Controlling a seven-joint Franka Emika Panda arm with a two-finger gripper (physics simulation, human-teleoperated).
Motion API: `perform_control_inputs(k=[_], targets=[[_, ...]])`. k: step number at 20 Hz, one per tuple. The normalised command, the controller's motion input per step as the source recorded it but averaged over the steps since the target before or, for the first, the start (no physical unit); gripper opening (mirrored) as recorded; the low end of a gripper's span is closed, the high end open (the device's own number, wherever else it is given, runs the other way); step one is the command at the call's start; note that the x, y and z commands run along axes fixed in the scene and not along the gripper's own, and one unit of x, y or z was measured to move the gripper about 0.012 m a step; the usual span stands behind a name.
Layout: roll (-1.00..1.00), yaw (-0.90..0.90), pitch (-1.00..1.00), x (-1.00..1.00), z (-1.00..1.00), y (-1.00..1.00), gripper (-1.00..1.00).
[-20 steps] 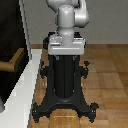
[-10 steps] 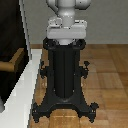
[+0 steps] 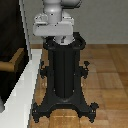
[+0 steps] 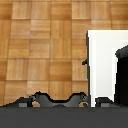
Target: Open the door by pressing down and pulling on the handle.
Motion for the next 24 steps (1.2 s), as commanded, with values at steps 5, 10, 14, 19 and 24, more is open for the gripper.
perform_control_inputs(k=[5, 10, 14, 19, 24], targets=[[0.0, 0.0, 0.0, 0.0, 0.0, -0.8, 1.0], [0.0, 0.0, 0.0, 0.0, 0.0, -0.4, 1.0], [0.0, 0.0, 0.0, 0.0, 0.0, -0.75, 1.0], [0.0, 0.0, 0.0, 0.0, 0.0, -0.6, 1.0], [0.0, -0.09, 0.0, 0.0, 0.0, 0.0, 1.0]])
